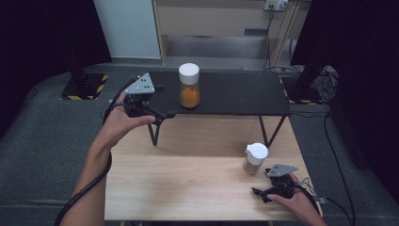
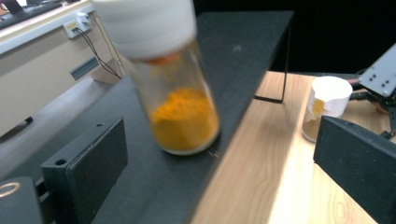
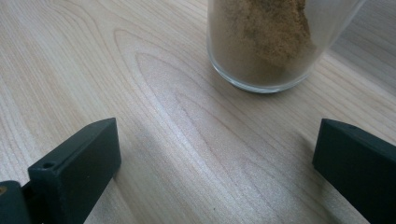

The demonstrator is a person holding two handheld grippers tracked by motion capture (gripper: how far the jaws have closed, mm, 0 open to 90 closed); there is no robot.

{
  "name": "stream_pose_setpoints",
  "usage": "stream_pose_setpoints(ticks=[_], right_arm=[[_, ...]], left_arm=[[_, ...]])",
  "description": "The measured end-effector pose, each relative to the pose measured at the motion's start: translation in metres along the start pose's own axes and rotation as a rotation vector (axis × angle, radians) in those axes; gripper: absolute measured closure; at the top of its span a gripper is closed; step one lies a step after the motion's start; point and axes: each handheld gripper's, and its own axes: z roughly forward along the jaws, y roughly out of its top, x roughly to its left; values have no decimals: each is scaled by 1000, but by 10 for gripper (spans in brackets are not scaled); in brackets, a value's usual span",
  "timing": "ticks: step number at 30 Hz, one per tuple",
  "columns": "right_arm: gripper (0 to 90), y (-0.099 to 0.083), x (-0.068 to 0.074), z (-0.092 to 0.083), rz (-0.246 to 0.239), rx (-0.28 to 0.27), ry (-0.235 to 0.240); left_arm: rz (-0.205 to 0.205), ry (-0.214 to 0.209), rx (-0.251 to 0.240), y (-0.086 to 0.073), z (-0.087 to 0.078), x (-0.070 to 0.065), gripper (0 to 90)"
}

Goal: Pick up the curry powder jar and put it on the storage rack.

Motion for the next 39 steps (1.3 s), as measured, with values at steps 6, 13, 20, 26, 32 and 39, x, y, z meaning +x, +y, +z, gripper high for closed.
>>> stream_pose_setpoints(ticks=[6,13,20,26,32,39], right_arm=[[17,0,0,0,0,0,0],[17,0,0,0,0,0,0],[17,0,0,0,0,0,0],[17,0,0,0,0,0,0],[17,0,0,0,0,0,-1],[17,0,0,0,1,0,-1]], left_arm=[[1,19,-1,-14,8,-27,15],[17,29,13,-29,21,-59,16],[-5,-16,64,-61,56,-86,21],[-43,-37,127,-90,87,-96,27],[-114,-57,143,-121,100,-95,27],[-119,-87,206,-134,110,-95,28]])
